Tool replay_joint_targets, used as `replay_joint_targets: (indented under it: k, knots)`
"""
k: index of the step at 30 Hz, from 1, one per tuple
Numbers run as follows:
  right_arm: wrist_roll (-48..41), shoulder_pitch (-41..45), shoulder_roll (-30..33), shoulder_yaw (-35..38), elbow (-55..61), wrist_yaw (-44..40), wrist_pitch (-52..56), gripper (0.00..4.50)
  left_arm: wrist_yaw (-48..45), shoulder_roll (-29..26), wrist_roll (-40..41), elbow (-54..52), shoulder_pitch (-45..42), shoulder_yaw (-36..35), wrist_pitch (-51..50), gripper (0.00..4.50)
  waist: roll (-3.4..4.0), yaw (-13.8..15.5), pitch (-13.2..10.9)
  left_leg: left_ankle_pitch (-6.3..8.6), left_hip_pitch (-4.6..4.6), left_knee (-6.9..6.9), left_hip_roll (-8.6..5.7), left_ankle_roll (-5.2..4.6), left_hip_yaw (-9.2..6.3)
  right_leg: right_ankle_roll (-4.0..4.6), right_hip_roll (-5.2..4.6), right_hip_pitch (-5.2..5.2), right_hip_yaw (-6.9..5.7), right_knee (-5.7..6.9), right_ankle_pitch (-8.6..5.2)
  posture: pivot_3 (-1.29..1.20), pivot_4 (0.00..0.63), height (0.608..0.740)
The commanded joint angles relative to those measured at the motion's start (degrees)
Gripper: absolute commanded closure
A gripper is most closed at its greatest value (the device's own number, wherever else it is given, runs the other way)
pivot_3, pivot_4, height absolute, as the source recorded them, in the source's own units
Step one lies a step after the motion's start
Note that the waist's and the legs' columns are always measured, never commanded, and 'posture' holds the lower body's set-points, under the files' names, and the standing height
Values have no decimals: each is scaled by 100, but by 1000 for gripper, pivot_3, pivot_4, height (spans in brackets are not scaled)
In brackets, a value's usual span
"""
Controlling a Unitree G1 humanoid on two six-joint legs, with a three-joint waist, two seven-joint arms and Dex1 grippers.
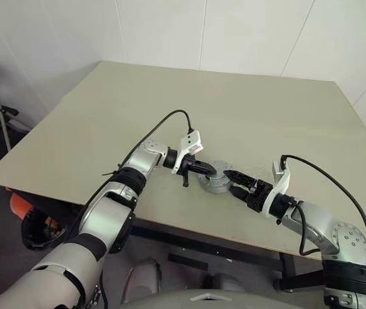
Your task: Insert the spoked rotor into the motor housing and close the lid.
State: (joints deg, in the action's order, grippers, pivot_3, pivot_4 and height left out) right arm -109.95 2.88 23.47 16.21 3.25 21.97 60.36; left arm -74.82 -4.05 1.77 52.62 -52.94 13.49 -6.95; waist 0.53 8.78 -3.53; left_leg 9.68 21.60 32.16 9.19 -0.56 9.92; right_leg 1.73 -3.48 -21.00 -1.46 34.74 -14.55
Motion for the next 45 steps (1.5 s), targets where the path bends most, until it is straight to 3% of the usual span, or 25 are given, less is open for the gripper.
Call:
replay_joint_targets:
  k: [1, 4, 5, 27, 36, 45]
  knots:
    - [-305, 151, 98, -27, 366, -344, -84, 2258, -54, 25, -49, -29, 59, 98, -72, 4500, 0, 4, 0, 1, 5, 4, 0, -2, 0, 0, -1, -2, -1, 0, 0, 0, 0, 740]
    - [-305, 151, 182, -57, 350, -380, -124, 3203, -45, 37, -49, -37, 56, 94, -85, 4500, 0, 5, 0, 4, 10, 9, -5, -7, 0, 0, -8, -4, -3, 0, 0, 0, 0, 740]
    - [-305, 147, 198, -69, 352, -386, -140, 3331, -42, 37, -48, -39, 57, 92, -87, 4500, -1, 6, -1, 5, 12, 9, -8, -8, 0, 0, -10, -6, -3, 0, 0, 0, 0, 740]
    - [-303, -96, 260, -122, 476, -383, -439, 3333, 49, 55, 31, -89, 28, -20, -131, 4500, -1, 6, 0, 9, 29, 22, -29, -35, -4, -2, -34, -10, -12, 2, 1, 0, 0, 740]
    - [-305, -147, 194, -79, 522, -470, -547, 3333, 65, 10, 305, -699, 251, -133, -560, 4500, -1, 6, 0, 9, 35, 26, -39, -39, -4, -3, -51, -12, -19, 3, 1, 0, 0, 740]
    - [-305, -166, 196, -136, 572, -466, -654, 3334, 564, 36, 1046, -1629, 323, -689, -1596, 4500, -1, 3, -1, 9, 46, 30, -39, -45, -5, -4, -53, -19, -23, 6, 2, 0, 0, 740]
